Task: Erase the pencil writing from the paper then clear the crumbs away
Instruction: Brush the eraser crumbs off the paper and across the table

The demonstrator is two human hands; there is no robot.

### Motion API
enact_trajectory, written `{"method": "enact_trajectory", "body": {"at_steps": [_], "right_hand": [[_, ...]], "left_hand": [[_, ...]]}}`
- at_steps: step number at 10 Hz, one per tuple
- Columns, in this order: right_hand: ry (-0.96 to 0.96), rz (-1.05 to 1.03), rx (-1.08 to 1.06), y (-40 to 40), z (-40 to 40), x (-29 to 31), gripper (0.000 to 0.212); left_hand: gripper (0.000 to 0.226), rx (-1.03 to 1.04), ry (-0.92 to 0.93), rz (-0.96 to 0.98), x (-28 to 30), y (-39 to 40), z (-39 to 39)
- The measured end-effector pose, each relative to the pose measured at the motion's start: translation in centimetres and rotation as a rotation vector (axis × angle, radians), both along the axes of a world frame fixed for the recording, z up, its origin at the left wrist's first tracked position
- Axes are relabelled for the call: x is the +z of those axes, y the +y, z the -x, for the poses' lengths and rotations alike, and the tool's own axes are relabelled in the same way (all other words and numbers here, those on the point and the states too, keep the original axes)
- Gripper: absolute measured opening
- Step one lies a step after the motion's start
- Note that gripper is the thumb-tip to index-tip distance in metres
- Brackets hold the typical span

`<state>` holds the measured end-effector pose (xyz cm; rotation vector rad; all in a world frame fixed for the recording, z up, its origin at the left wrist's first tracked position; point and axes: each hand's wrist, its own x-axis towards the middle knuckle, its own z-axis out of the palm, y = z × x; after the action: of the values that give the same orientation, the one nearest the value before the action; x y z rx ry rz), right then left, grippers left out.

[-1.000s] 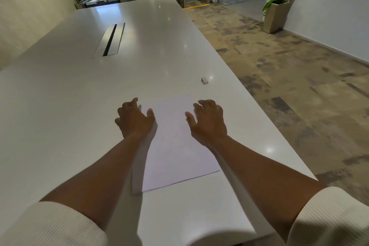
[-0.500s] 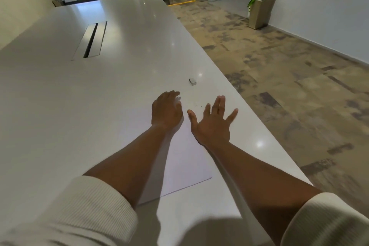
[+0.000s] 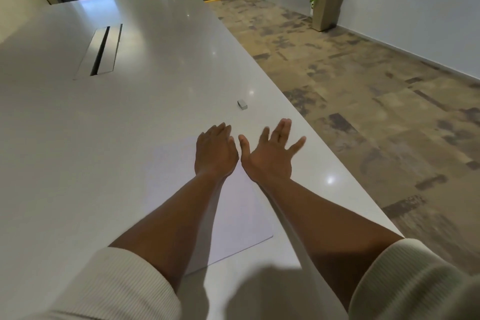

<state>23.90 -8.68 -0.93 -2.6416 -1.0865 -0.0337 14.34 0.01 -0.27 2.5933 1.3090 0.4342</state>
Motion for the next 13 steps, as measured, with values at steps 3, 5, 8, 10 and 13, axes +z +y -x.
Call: {"method": "enact_trajectory", "body": {"at_steps": [3,5,8,10,13], "right_hand": [[-0.032,0.013,0.05,0.2,0.1,-0.2,0.083],[0.023,-0.066,0.169,0.2,0.2,0.0,0.074],[0.08,-0.079,0.01,-0.3,-0.6,-0.2,0.08],[0.289,-0.16,0.199,-1.6,-3.1,0.6,0.106],[0.441,-0.449,0.075,-1.4,-4.1,0.1,0.053]], "left_hand": [[0.049,0.002,0.033,-0.022,0.0,0.0,-0.1],[0.049,0.009,0.018,-0.018,-0.1,0.0,-0.1],[0.048,0.008,-0.03,-0.014,-0.5,0.2,0.0],[0.048,0.009,-0.056,0.004,-0.7,0.4,0.0],[0.048,0.001,-0.068,0.001,-0.6,0.1,0.0]]}}
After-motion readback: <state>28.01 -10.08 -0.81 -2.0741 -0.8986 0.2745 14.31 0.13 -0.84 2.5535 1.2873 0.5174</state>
